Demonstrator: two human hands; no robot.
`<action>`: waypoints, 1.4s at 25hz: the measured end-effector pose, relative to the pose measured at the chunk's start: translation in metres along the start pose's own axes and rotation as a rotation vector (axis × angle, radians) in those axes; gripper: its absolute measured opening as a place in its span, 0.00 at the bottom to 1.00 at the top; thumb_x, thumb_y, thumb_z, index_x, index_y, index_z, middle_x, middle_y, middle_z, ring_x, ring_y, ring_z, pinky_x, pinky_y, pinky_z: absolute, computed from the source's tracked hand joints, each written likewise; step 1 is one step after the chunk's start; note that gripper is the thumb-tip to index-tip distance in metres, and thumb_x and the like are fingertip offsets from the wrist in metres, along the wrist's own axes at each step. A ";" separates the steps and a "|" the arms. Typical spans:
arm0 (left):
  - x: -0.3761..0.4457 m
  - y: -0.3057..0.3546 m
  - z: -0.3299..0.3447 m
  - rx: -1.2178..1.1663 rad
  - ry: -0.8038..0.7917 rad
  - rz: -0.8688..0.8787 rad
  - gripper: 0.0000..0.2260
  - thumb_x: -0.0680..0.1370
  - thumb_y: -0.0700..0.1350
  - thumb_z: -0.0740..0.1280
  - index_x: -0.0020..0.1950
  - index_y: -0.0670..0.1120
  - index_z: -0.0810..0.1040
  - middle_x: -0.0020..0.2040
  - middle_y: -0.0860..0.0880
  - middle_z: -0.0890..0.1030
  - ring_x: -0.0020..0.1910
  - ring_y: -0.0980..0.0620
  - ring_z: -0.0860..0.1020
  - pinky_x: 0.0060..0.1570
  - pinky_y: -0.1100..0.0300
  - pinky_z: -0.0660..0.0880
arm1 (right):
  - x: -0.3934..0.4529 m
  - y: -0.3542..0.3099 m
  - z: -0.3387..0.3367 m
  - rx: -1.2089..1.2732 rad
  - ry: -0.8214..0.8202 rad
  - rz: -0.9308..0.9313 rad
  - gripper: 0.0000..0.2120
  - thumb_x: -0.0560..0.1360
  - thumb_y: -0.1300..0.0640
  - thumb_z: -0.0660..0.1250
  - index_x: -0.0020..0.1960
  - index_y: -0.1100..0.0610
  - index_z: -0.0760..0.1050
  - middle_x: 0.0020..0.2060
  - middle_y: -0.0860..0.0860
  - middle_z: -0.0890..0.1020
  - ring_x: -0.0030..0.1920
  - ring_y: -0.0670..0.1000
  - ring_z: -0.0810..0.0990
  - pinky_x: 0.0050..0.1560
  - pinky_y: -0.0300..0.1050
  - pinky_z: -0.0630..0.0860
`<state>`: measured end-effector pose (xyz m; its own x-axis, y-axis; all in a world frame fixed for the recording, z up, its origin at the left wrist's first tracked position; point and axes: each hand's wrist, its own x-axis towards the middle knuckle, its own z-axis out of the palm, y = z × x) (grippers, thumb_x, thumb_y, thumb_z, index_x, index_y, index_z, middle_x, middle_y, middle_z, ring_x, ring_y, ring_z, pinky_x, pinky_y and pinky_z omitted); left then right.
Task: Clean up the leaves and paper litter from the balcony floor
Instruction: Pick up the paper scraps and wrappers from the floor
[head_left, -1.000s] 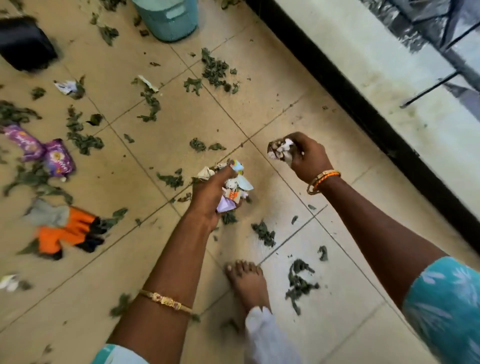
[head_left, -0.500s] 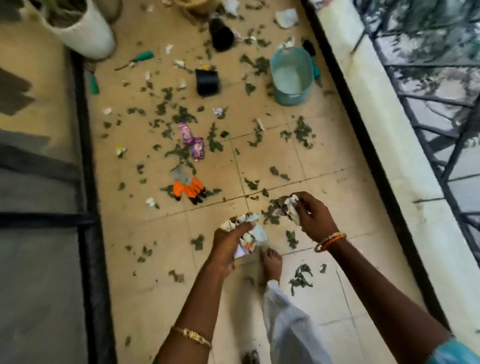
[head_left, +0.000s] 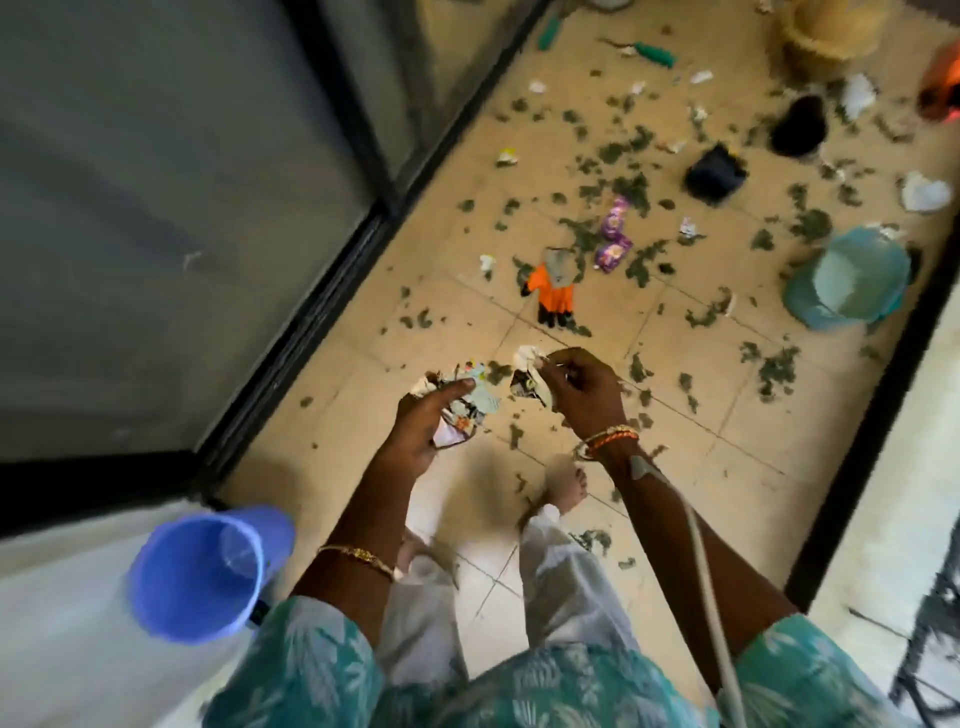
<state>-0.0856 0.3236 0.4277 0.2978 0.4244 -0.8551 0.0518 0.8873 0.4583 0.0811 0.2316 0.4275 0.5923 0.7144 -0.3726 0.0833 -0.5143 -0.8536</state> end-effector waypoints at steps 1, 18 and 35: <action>-0.008 -0.003 -0.027 -0.052 0.021 0.010 0.09 0.76 0.36 0.67 0.55 0.38 0.80 0.41 0.41 0.81 0.36 0.46 0.79 0.31 0.61 0.76 | -0.005 -0.009 0.026 0.003 -0.043 -0.016 0.06 0.73 0.57 0.71 0.38 0.55 0.76 0.23 0.44 0.76 0.23 0.44 0.72 0.28 0.40 0.71; 0.008 -0.200 -0.433 -1.122 0.515 0.214 0.11 0.66 0.45 0.72 0.47 0.48 0.78 0.33 0.52 0.77 0.29 0.55 0.74 0.36 0.64 0.74 | -0.120 0.053 0.469 -0.143 -0.849 0.356 0.10 0.72 0.68 0.67 0.38 0.54 0.76 0.29 0.46 0.80 0.32 0.47 0.77 0.25 0.35 0.74; 0.073 -0.237 -0.537 -1.193 0.755 0.030 0.20 0.78 0.57 0.62 0.65 0.47 0.73 0.55 0.44 0.75 0.58 0.44 0.75 0.38 0.54 0.76 | -0.152 0.141 0.623 -0.233 -0.869 0.595 0.15 0.78 0.60 0.59 0.64 0.56 0.72 0.54 0.53 0.72 0.57 0.54 0.71 0.57 0.54 0.71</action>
<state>-0.5879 0.2419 0.1264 -0.3099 0.1018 -0.9453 -0.8850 0.3325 0.3260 -0.4965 0.3466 0.1371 -0.1756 0.3652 -0.9142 0.1751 -0.9022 -0.3941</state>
